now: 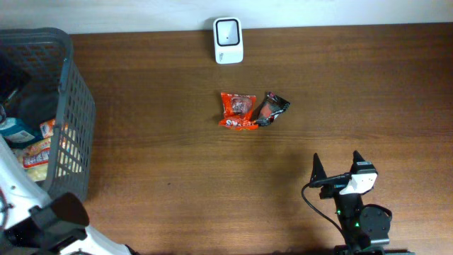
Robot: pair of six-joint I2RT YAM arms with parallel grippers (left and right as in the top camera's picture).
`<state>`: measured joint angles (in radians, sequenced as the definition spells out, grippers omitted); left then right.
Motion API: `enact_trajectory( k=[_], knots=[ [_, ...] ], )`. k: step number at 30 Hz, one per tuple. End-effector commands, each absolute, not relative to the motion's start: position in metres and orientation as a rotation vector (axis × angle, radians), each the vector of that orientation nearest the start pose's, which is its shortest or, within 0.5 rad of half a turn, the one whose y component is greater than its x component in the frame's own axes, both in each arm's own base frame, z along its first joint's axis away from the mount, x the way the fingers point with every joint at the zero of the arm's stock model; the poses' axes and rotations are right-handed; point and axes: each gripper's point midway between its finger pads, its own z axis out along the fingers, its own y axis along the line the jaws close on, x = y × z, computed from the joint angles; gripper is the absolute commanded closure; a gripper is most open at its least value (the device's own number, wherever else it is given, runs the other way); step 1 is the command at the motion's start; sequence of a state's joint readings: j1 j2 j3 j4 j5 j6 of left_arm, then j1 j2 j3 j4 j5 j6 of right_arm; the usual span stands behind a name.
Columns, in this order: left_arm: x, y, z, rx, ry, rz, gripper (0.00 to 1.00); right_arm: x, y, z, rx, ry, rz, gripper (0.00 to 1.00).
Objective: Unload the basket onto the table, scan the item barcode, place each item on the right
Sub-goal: 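Reach into the basket and grasp the teal mouthwash bottle by its cap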
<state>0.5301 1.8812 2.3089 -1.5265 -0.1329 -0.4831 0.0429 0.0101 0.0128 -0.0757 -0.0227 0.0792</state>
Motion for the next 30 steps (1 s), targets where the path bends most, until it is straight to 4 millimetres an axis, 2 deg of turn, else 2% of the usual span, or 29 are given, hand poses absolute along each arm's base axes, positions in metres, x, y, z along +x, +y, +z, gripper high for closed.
enact_trajectory(
  k=[1,6,8,10,14,17,18,21,24,28,30],
  knots=[
    [0.336,0.239,0.246,-1.532,2.331,0.157,0.01,0.246,0.013,0.156,0.021,1.649,0.108,0.02],
    [0.339,0.249,0.164,-1.585,2.372,0.186,0.01,0.246,0.013,0.156,0.021,1.649,0.108,0.02],
    [0.33,0.255,0.137,-1.679,2.324,0.25,0.01,0.246,0.013,0.156,0.021,1.649,0.108,0.02],
    [0.331,0.256,0.113,-1.675,2.32,0.259,0.01,0.246,0.013,0.156,0.021,1.649,0.108,0.02],
    [0.328,0.255,0.079,-1.671,2.312,0.256,0.0,0.246,0.013,0.156,0.021,1.649,0.108,0.02],
    [0.326,0.257,0.064,-1.67,2.292,0.268,0.0,0.246,0.013,0.156,0.021,1.649,0.108,0.02],
    [0.323,0.26,0.061,-1.674,2.286,0.292,0.04,0.246,0.013,0.156,0.021,1.649,0.108,0.02],
    [0.309,0.273,0.053,-1.677,2.245,0.451,0.05,0.246,0.013,0.156,0.021,1.649,0.108,0.02],
    [0.306,0.269,0.044,-1.681,2.258,0.438,0.05,0.246,0.013,0.156,0.021,1.649,0.108,0.02],
    [0.296,0.261,0.03,-1.695,2.293,0.437,0.16,0.246,0.013,0.156,0.021,1.649,0.108,0.02],
    [0.292,0.259,0.021,-1.7,2.303,0.439,0.16,0.246,0.013,0.156,0.021,1.649,0.108,0.02]
  ],
)
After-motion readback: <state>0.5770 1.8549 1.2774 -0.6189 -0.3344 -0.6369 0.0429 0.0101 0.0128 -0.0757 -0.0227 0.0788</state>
